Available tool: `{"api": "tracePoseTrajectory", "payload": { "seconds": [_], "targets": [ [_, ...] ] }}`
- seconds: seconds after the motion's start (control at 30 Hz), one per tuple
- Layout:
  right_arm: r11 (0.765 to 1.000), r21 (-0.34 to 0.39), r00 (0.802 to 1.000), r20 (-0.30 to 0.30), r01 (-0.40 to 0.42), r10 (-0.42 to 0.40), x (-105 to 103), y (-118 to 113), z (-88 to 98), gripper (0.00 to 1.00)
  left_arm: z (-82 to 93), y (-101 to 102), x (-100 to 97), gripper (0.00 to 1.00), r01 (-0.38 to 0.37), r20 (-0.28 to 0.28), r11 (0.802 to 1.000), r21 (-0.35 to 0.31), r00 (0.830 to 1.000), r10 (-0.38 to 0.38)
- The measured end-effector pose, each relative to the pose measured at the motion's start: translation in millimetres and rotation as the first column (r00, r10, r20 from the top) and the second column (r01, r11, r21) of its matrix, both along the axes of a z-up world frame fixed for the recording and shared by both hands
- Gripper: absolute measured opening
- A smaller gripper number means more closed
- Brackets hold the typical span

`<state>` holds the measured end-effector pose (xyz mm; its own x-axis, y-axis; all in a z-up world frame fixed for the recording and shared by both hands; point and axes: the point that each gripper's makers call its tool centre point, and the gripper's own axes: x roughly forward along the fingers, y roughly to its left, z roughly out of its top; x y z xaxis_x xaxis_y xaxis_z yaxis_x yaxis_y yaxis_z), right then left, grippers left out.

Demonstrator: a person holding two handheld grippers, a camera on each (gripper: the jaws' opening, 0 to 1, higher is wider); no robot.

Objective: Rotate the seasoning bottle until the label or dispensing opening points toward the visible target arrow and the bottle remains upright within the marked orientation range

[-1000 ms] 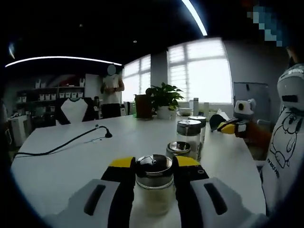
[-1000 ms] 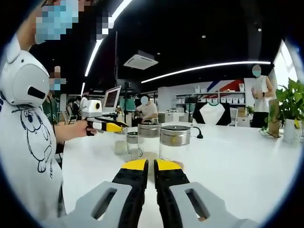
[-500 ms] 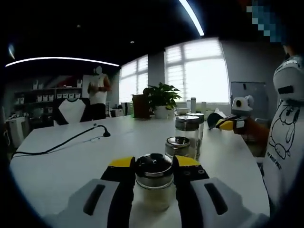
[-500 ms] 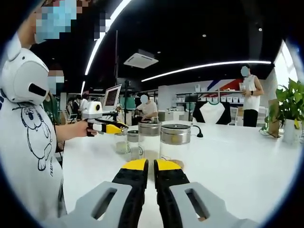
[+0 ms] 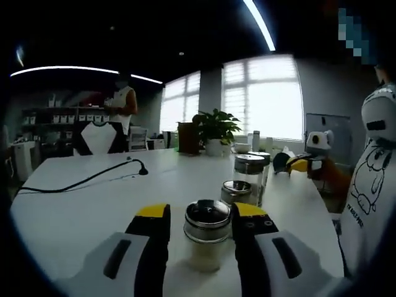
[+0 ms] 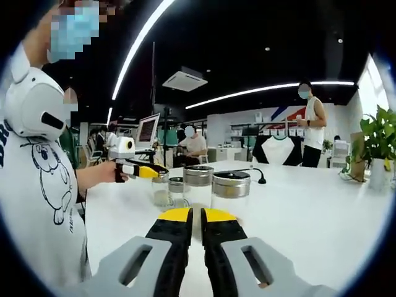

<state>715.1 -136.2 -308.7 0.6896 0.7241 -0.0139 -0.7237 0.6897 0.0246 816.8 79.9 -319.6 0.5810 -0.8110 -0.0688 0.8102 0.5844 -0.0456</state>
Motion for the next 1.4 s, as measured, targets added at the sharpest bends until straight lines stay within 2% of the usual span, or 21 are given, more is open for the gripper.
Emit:
{"api": "tracePoseTrajectory", "payload": {
  "seconds": [0.13,0.27,0.37,0.5,0.6,0.73,0.87,1.0,1.1,1.2,1.33,1.4],
  "targets": [
    [1.0,-0.001,1.0,0.005,-0.021,0.021,-4,7,2.2,0.03,10.1,4,-6.4,0.4,0.092,-0.003,0.996,-0.023,0.996,-0.092],
    [0.999,-0.037,0.999,0.006,-0.041,0.041,-4,15,1.5,0.03,9.5,11,-3.7,0.39,0.087,0.022,0.996,0.02,0.996,-0.088],
    [0.998,-0.043,0.999,0.005,-0.046,0.046,-1,21,2.2,0.03,10.7,10,-10.4,0.38,0.139,0.039,0.99,0.027,0.989,-0.14],
    [0.998,-0.034,0.999,0.003,-0.052,0.052,1,27,3.7,0.03,7.9,6,-16.7,0.39,0.206,0.007,0.978,0.023,0.979,-0.206],
    [0.998,-0.027,0.999,-0.008,-0.054,0.054,2,27,-0.7,0.03,3.9,1,-16.9,0.39,0.235,0.005,0.971,0.048,0.972,-0.235],
    [0.999,-0.023,0.999,-0.019,-0.036,0.036,8,26,-3.9,0.03,-7.9,-3,-8.9,0.39,0.206,0.009,0.969,0.137,0.978,-0.209],
    [0.999,-0.022,0.999,-0.018,-0.045,0.045,9,27,-2.4,0.03,-5.7,-8,-12.1,0.38,0.237,-0.001,0.965,0.116,0.971,-0.238],
    [0.999,-0.025,0.999,-0.029,-0.043,0.042,12,26,-6.7,0.03,1.3,-6,-6.7,0.35,0.208,0.015,0.97,0.129,0.977,-0.211],
    [0.999,-0.025,0.998,-0.039,-0.044,0.043,15,28,-9.0,0.03,7.4,-8,-6.1,0.33,0.218,0.019,0.969,0.115,0.975,-0.221],
    [0.998,-0.03,0.998,-0.043,-0.047,0.045,18,30,-9.7,0.03,2.9,-10,-5.5,0.33,0.226,0.026,0.963,0.144,0.972,-0.232],
    [0.999,-0.033,0.999,-0.04,-0.035,0.034,18,31,-7.4,0.03,-6.2,-16,-5.9,0.32,0.25,0.0,0.958,0.144,0.968,-0.252],
    [0.999,-0.034,0.999,-0.042,-0.023,0.021,17,30,-5.5,0.03,-5.3,-16,-7.4,0.32,0.245,0.002,0.958,0.15,0.969,-0.248]
  ]
}}
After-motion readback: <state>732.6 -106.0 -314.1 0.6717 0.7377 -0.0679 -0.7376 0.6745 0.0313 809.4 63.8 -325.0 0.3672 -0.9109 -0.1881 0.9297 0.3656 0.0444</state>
